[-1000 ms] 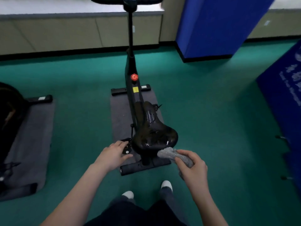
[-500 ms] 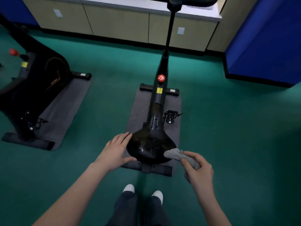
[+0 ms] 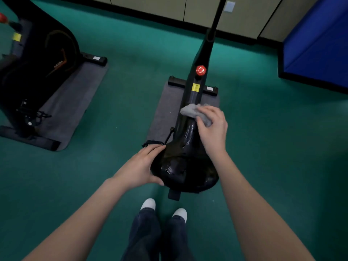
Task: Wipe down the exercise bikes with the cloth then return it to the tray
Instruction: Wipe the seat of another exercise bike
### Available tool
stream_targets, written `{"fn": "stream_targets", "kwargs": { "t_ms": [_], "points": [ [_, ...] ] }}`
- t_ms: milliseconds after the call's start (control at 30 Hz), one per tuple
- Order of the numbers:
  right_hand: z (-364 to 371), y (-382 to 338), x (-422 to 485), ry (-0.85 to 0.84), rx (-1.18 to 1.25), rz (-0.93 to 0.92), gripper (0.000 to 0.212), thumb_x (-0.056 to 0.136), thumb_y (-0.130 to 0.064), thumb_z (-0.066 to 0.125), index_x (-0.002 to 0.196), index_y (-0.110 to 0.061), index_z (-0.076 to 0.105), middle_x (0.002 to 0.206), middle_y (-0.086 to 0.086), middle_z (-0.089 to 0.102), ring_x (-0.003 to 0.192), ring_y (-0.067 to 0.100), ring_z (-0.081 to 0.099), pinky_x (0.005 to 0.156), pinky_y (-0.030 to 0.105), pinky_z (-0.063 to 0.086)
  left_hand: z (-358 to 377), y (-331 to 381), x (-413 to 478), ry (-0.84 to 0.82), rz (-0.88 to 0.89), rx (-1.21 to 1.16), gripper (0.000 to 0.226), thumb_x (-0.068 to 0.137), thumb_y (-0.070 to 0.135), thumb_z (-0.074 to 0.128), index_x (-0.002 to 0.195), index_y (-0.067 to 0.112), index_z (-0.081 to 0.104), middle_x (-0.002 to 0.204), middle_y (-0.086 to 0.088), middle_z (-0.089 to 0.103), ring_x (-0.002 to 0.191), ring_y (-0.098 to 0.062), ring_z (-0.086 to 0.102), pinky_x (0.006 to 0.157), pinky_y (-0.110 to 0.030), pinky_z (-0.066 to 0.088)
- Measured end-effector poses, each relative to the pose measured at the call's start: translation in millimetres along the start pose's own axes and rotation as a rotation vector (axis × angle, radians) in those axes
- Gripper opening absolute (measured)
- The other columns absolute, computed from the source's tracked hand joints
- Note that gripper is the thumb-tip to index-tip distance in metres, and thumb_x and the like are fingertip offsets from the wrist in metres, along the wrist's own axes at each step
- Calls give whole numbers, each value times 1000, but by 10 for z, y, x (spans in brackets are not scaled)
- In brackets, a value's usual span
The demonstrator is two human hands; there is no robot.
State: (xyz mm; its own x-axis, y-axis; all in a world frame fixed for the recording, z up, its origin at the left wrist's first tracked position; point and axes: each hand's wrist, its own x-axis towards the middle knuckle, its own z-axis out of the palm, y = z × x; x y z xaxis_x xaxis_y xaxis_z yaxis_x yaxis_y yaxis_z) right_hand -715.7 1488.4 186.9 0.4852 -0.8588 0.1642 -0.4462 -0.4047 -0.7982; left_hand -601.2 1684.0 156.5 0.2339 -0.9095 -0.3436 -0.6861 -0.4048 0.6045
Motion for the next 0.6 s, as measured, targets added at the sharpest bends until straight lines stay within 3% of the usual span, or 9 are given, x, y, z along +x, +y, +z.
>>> {"fn": "stream_targets", "kwargs": {
  "t_ms": [133, 233, 367, 467, 533, 600],
  "points": [
    [51, 182, -112, -29, -131, -180, 22, 76, 5, 68, 94, -5, 75, 99, 6, 70, 100, 26, 59, 92, 9, 35, 63, -86, 30, 46, 5, -151, 112, 51, 42, 89, 146, 27, 31, 146, 12, 31, 136, -8, 27, 115, -27, 24],
    [-52, 238, -413, -133, -141, -281, 27, 71, 10, 70, 92, -7, 76, 97, 3, 70, 97, 22, 58, 93, 16, 40, 98, -131, 44, 86, 6, -198, 112, 47, 42, 91, 144, 28, 36, 139, 20, 33, 133, -3, 29, 110, -17, 20],
    [-253, 233, -845, -278, -40, -215, 30, 69, 11, 73, 90, -10, 77, 94, -2, 72, 96, 16, 61, 91, 24, 47, 118, -151, 56, 104, 11, -234, 111, 43, 42, 92, 141, 29, 40, 136, 22, 34, 130, 0, 31, 107, -8, 17],
    [-337, 174, -637, -207, 19, -161, 27, 73, 7, 69, 92, -11, 76, 97, -3, 72, 98, 15, 63, 91, 29, 49, 112, -163, 58, 120, 28, -259, 109, 41, 41, 92, 138, 27, 44, 133, 21, 38, 126, 1, 34, 102, 0, 15],
    [-263, 105, -319, -107, -58, -197, 26, 74, 6, 68, 94, -10, 75, 100, -1, 71, 101, 18, 63, 94, 24, 46, 115, -162, 57, 133, 27, -277, 108, 41, 41, 92, 137, 28, 45, 133, 21, 39, 125, 2, 35, 103, -1, 16],
    [-108, 63, -52, -114, -177, -254, 22, 77, 4, 69, 94, -7, 75, 102, 2, 71, 103, 21, 61, 96, 18, 41, 131, -156, 53, 140, 19, -311, 108, 41, 40, 93, 137, 29, 45, 134, 21, 40, 126, 2, 35, 105, -4, 19]
  ]
}}
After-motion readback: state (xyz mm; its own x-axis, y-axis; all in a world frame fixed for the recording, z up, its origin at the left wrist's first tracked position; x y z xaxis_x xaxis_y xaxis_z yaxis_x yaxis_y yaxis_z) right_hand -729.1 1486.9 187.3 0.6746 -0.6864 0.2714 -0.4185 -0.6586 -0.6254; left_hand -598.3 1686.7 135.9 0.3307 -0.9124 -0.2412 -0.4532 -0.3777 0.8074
